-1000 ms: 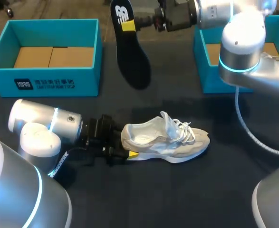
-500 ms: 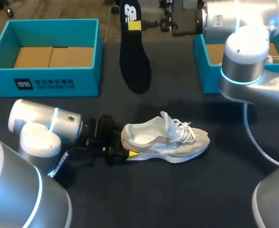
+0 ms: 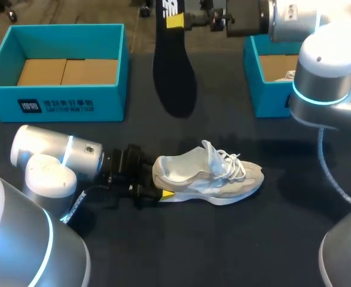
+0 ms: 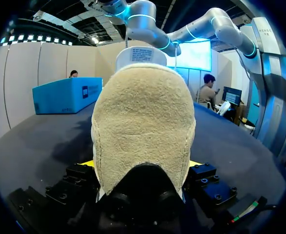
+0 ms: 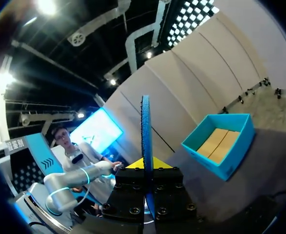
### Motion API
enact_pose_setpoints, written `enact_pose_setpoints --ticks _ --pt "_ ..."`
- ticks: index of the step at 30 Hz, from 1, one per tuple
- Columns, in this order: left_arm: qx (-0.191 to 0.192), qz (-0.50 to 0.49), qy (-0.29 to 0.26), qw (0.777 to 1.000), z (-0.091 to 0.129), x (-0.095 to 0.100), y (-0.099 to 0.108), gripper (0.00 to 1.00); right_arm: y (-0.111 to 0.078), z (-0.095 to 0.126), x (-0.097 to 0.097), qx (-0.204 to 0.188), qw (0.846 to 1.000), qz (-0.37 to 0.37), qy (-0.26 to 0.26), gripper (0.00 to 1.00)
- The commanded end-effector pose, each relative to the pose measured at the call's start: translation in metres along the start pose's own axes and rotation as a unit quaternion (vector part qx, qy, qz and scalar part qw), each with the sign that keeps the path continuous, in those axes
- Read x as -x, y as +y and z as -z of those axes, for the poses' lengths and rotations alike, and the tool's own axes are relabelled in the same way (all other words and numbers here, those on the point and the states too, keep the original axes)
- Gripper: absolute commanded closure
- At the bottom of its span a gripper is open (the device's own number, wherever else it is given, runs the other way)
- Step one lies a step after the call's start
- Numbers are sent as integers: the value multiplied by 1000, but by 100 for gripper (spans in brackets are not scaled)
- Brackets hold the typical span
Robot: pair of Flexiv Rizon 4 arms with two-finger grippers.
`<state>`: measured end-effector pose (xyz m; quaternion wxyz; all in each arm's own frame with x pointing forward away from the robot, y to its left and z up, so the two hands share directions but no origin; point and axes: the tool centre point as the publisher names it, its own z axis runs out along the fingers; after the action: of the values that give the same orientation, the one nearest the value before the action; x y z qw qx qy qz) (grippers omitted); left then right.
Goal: Take the shoe out of the shoebox, open the shoe tongue, remove and reinsert the insole, then place the shoe into the shoebox
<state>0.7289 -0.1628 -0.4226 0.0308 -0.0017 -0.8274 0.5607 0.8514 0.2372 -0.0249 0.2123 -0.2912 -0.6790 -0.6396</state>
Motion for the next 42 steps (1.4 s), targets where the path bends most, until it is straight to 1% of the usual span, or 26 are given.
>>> enact_pose_setpoints --ticks 1,3,8,13,15,23,32,42 --pt "1 0 0 1000 0 -1 0 100 8 7 -16 -17 1000 -8 -3 100" --pt "1 0 0 1000 0 -1 0 100 8 10 -20 -18 1000 -15 0 100" --pt "1 0 0 1000 0 -1 0 100 6 20 -43 -39 998 -42 3 100" --pt "1 0 0 1000 0 -1 0 100 0 28 -65 -39 998 -56 0 100" --pt "1 0 0 1000 0 -1 0 100 -3 31 -75 -33 998 -55 -1 100" --pt "1 0 0 1000 0 -1 0 100 -14 43 -105 -36 996 -72 -24 100" --pt "1 0 0 1000 0 -1 0 100 -32 53 -131 -26 995 -90 -45 100" --pt "1 0 0 1000 0 -1 0 100 -58 57 -147 -13 993 -104 -52 100"
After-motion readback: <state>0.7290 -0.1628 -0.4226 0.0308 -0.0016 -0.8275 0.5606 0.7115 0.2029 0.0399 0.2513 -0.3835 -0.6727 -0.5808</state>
